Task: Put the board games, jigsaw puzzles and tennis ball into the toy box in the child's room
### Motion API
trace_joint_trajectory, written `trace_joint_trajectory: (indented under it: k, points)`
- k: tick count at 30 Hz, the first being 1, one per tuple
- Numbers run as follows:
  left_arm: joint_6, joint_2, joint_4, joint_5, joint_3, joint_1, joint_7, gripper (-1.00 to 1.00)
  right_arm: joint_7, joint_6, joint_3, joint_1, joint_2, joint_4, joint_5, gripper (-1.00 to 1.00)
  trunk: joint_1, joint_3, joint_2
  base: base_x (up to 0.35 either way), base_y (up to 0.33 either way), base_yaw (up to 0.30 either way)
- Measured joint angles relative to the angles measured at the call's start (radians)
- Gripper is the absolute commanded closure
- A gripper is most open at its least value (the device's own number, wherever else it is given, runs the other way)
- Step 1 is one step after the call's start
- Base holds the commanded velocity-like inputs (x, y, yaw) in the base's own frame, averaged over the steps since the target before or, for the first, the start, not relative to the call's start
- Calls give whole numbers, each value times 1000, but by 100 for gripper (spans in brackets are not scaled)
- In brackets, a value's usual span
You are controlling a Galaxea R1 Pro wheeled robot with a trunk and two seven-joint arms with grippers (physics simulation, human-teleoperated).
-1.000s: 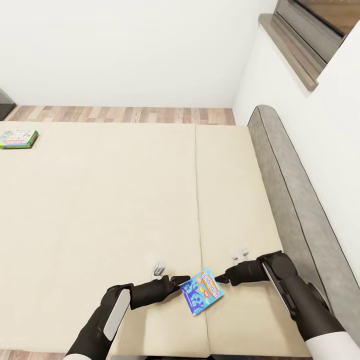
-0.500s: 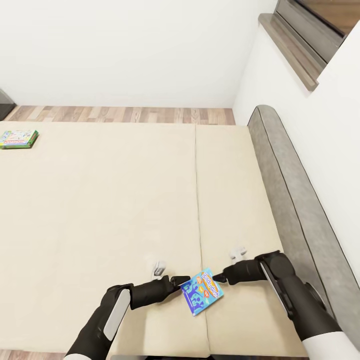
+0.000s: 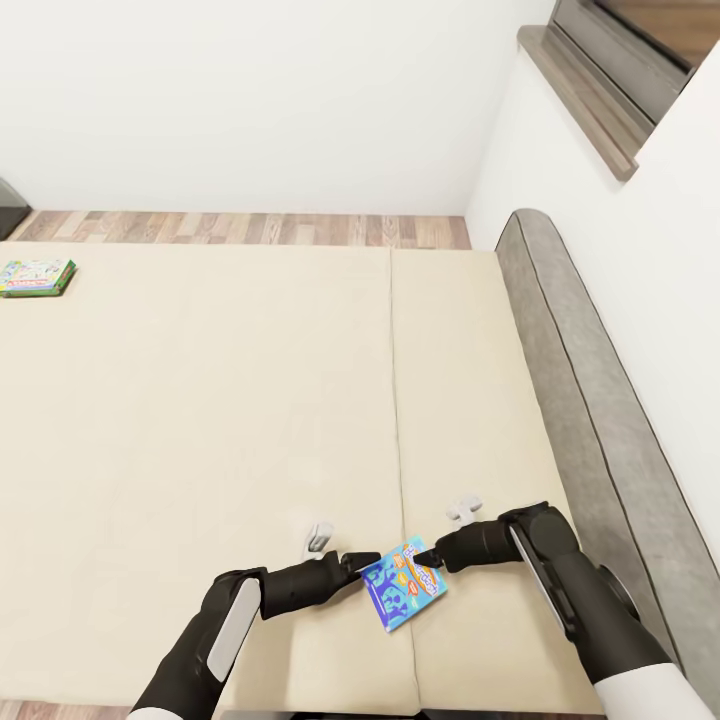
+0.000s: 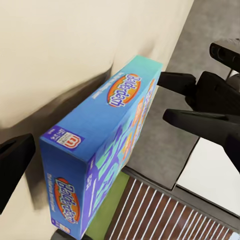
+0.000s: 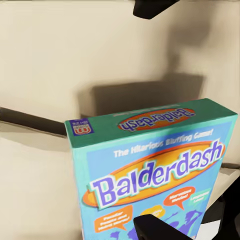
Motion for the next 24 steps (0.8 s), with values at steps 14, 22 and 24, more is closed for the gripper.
trace_joint_trajectory:
  k: [14, 22, 24]
  points:
    - [0, 0, 0, -1, 0, 0, 2, -100, 7, -3, 0, 1, 6, 6, -29, -100, 1, 0, 0, 0, 0, 0]
    - [0, 0, 1, -1, -1, 0, 3, -100, 12, 0, 0, 1, 7, 23, -46, -100, 1, 0, 0, 0, 0, 0]
    - [0, 0, 1, -1, -1, 0, 3, -100, 13, 1, 0, 2, 7, 31, -50, -100, 1, 0, 0, 0, 0, 0]
